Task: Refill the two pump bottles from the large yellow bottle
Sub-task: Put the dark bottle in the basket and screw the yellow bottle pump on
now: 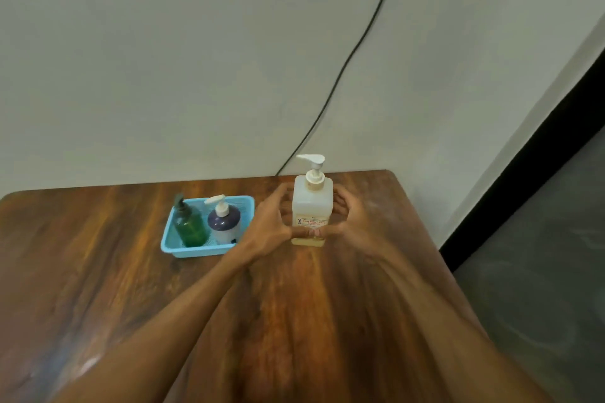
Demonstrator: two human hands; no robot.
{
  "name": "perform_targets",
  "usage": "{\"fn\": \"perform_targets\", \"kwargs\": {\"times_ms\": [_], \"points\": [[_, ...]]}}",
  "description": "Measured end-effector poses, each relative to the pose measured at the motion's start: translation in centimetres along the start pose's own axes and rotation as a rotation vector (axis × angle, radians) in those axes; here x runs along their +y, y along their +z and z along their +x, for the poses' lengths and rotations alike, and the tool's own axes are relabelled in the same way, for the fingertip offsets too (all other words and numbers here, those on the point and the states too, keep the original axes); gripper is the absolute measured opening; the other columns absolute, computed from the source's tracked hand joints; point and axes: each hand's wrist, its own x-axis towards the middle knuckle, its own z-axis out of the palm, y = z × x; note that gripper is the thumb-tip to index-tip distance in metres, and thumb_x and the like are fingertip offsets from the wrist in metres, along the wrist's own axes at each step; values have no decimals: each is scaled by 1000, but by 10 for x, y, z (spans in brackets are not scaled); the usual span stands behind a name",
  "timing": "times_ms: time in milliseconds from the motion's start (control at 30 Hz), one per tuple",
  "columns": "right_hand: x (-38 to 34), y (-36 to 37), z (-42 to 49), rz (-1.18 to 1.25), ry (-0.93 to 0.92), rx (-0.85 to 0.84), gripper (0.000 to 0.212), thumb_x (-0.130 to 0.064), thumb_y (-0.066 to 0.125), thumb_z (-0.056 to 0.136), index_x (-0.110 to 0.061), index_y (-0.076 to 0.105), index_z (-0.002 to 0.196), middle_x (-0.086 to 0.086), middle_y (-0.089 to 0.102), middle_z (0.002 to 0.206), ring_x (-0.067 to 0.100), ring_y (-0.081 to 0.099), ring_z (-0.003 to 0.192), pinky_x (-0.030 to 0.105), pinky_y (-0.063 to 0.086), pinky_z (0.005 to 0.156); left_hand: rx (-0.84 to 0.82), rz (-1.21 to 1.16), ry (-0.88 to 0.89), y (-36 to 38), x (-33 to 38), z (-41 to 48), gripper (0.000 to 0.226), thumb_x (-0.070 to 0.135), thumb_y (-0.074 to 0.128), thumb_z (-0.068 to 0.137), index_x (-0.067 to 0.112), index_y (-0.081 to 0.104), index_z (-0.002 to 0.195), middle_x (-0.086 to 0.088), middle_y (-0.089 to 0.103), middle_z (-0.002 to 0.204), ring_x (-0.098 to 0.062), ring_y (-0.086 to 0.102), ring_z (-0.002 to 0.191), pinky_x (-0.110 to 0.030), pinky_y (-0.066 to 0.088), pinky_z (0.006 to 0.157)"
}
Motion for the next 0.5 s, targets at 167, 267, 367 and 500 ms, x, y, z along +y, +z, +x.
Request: {"fn": "perform_targets", "kwargs": {"times_ms": [167, 267, 367, 500], "points": [[21, -63, 26, -28, 70, 31, 83, 2, 82, 69, -18, 48, 141, 2, 60, 132, 14, 60, 120, 38, 57, 93, 21, -38, -15, 72, 5, 60, 85, 22, 94, 63, 21, 48, 135, 7, 63, 127, -14, 65, 113, -30, 60, 88], [38, -100, 45, -133, 34, 96, 65, 1, 75, 77, -17, 56, 136, -13, 63, 115, -4, 63, 100, 6, 50, 68, 21, -41, -30, 108, 2, 97, 84, 19, 94, 62, 21, 49, 134, 7, 64, 126, -13, 66, 111, -34, 61, 85], [59, -129, 68, -291, -7, 174, 58, -13, 76, 75, -44, 61, 122, -41, 54, 105, -2, 63, 100, 17, 56, 72, 18, -51, -22, 138, -6, 135, 82, 15, 92, 63, 18, 50, 134, 11, 64, 122, -11, 65, 111, -26, 61, 81], [101, -152, 103, -276, 2, 210, 61, -32, 77, 64, -58, 52, 113, -27, 53, 117, 6, 64, 106, 41, 61, 78, 7, -52, -10, 172, -28, 180, 81, 3, 87, 67, 14, 49, 137, 11, 64, 120, -13, 65, 113, -24, 60, 81]]}}
